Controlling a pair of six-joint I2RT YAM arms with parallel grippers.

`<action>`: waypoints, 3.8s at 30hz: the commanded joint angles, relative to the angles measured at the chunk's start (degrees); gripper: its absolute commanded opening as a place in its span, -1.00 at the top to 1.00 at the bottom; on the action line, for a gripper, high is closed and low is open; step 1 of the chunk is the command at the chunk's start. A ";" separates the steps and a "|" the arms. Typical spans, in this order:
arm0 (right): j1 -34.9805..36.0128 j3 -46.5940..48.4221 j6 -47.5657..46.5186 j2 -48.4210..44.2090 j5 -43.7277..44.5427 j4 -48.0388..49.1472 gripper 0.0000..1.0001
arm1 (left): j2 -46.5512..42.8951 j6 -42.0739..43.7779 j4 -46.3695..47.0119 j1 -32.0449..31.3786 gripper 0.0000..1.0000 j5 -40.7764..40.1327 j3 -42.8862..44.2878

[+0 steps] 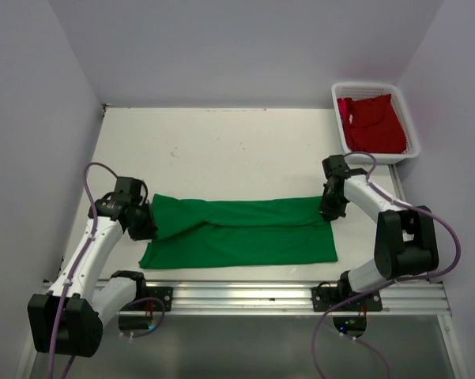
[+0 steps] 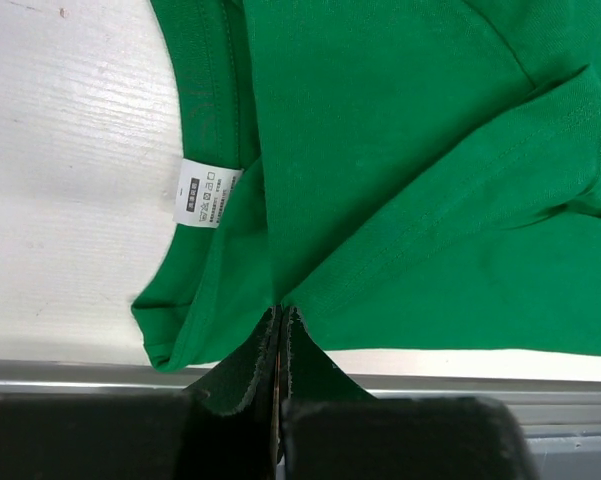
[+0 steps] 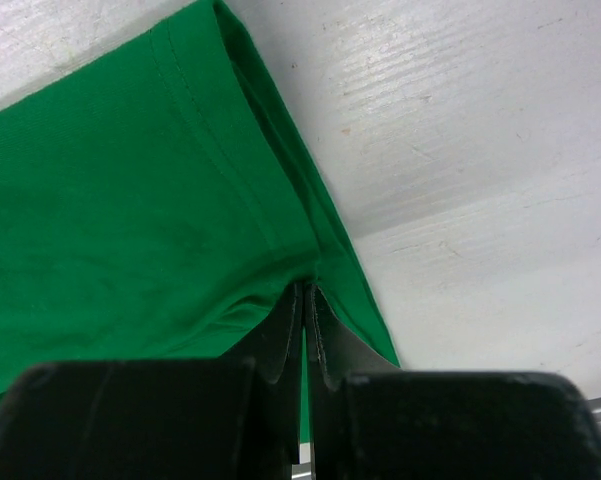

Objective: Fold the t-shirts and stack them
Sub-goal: Fold the other side of the tshirt into a rectangle, then rotate the tshirt 90 degrees

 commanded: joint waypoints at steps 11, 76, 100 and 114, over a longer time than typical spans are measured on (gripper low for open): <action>1.99 9.64 0.47 -7.74 1.20 -7.20 -0.27 | -2.31 -3.84 -3.15 -0.63 -0.35 -7.90 12.87; 1.90 9.39 4.16 13.70 4.63 2.55 1.00 | 62.63 -11.40 35.89 -1.24 1.00 -4.47 30.10; 19.99 -1.69 14.09 1.58 -0.38 0.36 1.00 | 91.72 -4.37 34.04 -1.24 1.00 21.71 76.94; 35.99 -6.88 25.85 -8.53 -2.49 -5.09 1.00 | 98.06 -11.48 49.48 -1.24 1.00 35.86 81.62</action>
